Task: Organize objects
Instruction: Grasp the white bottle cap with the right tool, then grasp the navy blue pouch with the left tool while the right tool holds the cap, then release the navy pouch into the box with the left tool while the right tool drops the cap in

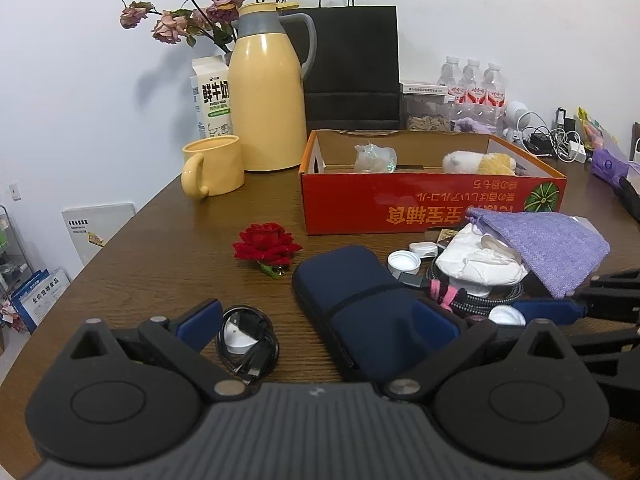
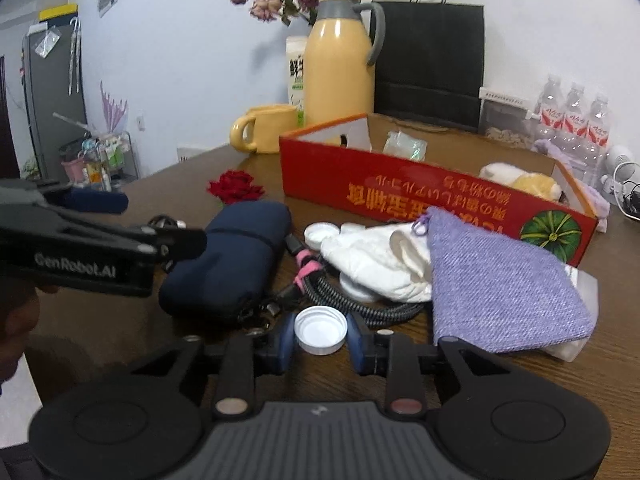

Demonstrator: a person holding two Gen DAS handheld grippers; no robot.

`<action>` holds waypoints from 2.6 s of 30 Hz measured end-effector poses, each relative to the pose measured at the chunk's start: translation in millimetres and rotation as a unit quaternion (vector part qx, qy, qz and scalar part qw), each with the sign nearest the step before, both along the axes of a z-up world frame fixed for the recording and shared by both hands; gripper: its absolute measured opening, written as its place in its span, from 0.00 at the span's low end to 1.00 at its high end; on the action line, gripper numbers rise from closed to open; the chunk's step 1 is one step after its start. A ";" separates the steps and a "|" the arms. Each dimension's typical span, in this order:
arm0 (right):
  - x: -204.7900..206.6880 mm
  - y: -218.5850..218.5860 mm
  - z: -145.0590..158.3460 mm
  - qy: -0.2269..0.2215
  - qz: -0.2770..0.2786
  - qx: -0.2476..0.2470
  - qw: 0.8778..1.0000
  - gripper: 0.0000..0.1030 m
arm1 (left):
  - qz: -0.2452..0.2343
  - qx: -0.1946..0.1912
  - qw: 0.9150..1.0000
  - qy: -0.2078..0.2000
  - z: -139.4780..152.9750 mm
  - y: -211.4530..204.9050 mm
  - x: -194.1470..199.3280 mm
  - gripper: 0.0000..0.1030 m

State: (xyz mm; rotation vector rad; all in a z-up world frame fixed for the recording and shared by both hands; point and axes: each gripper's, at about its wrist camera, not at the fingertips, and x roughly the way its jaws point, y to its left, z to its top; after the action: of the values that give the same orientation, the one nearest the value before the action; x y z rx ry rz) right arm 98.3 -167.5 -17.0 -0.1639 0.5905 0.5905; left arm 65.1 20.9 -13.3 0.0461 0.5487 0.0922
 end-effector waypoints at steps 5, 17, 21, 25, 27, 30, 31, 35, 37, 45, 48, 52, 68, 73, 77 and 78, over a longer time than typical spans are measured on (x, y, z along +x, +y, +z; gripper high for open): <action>0.9 -9.7 9.4 -0.022 -0.018 0.014 1.000 0.26 | -0.005 -0.003 1.000 0.007 4.0 -3.6 6.7 1.00; 10.5 -42.0 26.6 -0.070 -0.071 0.028 0.995 0.26 | -0.011 -0.053 0.996 0.073 12.3 -17.0 42.2 1.00; 14.6 -51.8 27.6 -0.076 -0.085 0.032 0.993 0.26 | 0.004 -0.045 0.995 0.093 9.0 -21.2 54.4 1.00; 17.7 -59.7 26.7 -0.075 -0.093 0.035 0.992 0.26 | 0.026 -0.040 0.992 0.113 2.4 -20.9 65.1 1.00; 18.6 -61.6 26.0 -0.075 -0.094 0.037 0.992 0.26 | 0.038 -0.035 0.991 0.125 -2.6 -21.1 69.9 1.00; 18.8 -63.6 24.5 -0.074 -0.094 0.039 0.992 0.26 | 0.048 -0.037 0.988 0.142 -9.3 -20.3 75.3 1.00; 19.3 -64.1 23.8 -0.072 -0.094 0.039 0.992 0.26 | 0.051 -0.038 0.987 0.145 -11.3 -20.3 76.6 1.00; 19.8 -64.6 22.6 -0.069 -0.093 0.041 0.992 0.26 | 0.058 -0.043 0.985 0.159 -20.0 -21.5 81.2 0.97; 19.5 -64.5 21.9 -0.069 -0.092 0.041 0.993 0.26 | 0.062 -0.049 0.984 0.159 -23.8 -21.0 81.7 0.95; 18.9 -64.8 21.3 -0.067 -0.091 0.040 0.993 0.26 | 0.062 -0.055 0.987 0.135 -20.5 -23.1 74.2 0.72; 18.1 -64.1 20.2 -0.067 -0.091 0.039 0.993 0.26 | 0.055 -0.060 0.989 0.124 -16.9 -21.5 69.0 0.66; 16.9 -62.8 19.7 -0.067 -0.089 0.038 0.993 0.26 | 0.057 -0.063 0.989 0.118 -15.2 -17.5 66.1 0.65; 31.7 -53.7 41.3 -0.095 -0.080 0.048 0.991 0.26 | 0.008 -0.052 0.999 0.011 40.3 -21.6 54.0 0.64; 56.4 -45.5 61.5 -0.123 -0.081 0.053 0.988 0.26 | -0.013 -0.049 0.998 -0.027 68.6 -28.9 76.8 0.64; 82.6 -38.1 78.0 -0.139 -0.081 0.061 0.985 0.26 | -0.019 -0.040 0.998 -0.050 83.1 -38.9 103.7 0.64; 89.4 -36.4 81.6 -0.140 -0.080 0.065 0.985 0.26 | -0.020 -0.039 0.998 -0.055 85.0 -41.1 111.2 0.64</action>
State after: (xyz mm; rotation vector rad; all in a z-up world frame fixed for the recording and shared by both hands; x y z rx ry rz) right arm 187.7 -203.9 64.6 -0.0731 0.2871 0.4377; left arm 176.3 -20.2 71.6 -0.0240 0.4417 0.0333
